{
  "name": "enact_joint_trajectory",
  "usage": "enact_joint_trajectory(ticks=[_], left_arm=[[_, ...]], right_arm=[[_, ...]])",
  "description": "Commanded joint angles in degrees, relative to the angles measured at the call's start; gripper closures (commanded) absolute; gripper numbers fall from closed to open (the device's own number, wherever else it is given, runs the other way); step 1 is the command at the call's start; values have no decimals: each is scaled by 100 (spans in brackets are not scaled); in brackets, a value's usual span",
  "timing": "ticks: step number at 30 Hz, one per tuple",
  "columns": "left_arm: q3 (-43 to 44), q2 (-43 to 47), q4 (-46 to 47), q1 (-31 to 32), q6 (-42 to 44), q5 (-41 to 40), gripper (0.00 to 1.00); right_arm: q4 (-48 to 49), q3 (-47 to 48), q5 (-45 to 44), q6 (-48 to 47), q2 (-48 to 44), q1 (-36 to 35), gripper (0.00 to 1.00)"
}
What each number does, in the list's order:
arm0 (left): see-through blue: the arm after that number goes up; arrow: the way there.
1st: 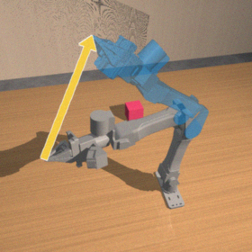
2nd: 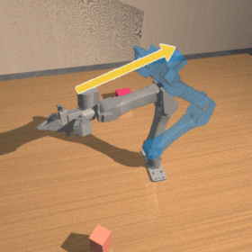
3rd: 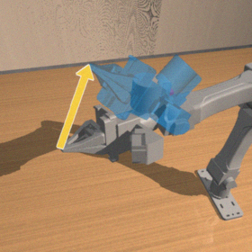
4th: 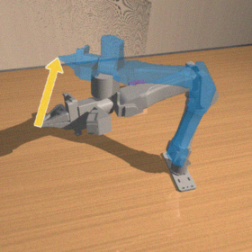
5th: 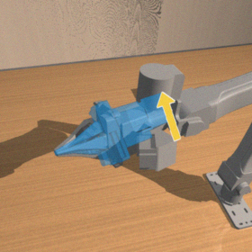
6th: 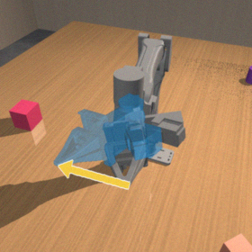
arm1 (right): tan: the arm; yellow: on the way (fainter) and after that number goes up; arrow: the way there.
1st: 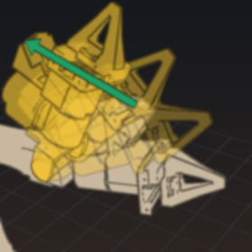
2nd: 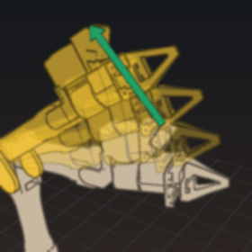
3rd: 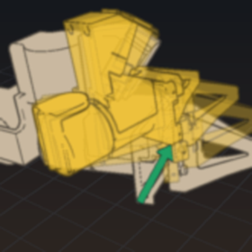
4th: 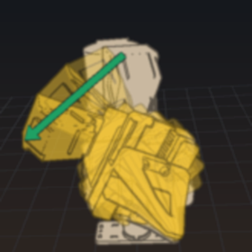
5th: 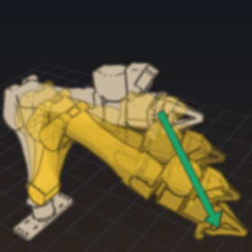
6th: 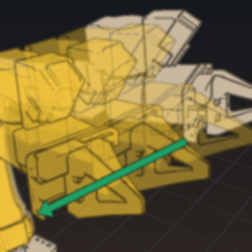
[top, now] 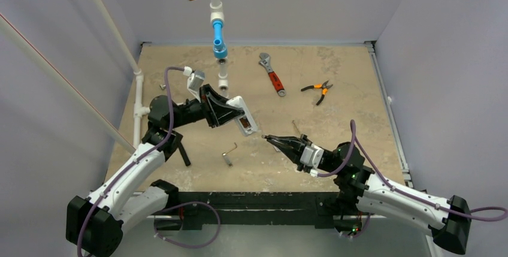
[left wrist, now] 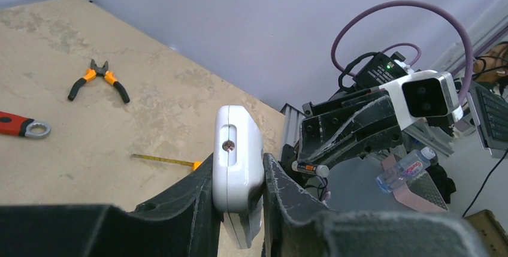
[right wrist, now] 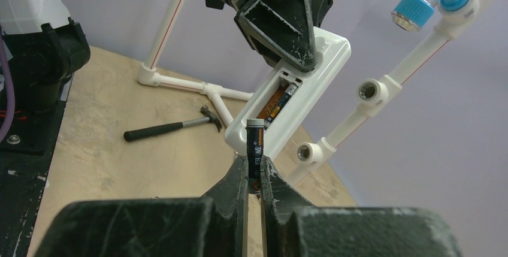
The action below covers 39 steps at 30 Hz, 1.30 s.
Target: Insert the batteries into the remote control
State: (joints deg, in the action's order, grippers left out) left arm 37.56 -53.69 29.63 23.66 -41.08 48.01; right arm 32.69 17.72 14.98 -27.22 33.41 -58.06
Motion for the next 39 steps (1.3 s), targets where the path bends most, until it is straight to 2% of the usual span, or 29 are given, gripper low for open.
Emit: enact_joint_trajectory(ticks=[1, 19, 21, 25, 28, 31, 33, 35, 39], left_arm=[[-10, 121, 577, 41, 30, 240, 100], [-37, 74, 616, 55, -21, 204, 100], [-55, 73, 490, 60, -14, 32, 100], [-187, -152, 531, 56, -293, -458, 100], [-292, -647, 1048, 59, -876, -609, 100], [-543, -1229, 2162, 55, -1557, -680, 100], [-648, -1520, 2534, 72, -1844, -803, 100], [-733, -1661, 2513, 89, -1970, -1056, 100], [-820, -1616, 1979, 149, -1965, -1602, 100]], right_arm=[[-131, 381, 149, -216, 56, 14, 100], [-208, 483, 129, -378, 137, 14, 100], [-224, 535, -147, -203, 215, 14, 100], [-206, 849, -1603, 917, 455, 9, 100], [-1363, 1455, -2464, 1448, 750, 14, 100], [-2517, 2102, -2926, 1952, 1109, 14, 100], [-3290, 2575, -3271, 2390, 1351, 14, 100], [-3901, 2983, -3347, 2507, 1546, 14, 100], [-4390, 3373, -3299, 2639, 1805, 14, 100]])
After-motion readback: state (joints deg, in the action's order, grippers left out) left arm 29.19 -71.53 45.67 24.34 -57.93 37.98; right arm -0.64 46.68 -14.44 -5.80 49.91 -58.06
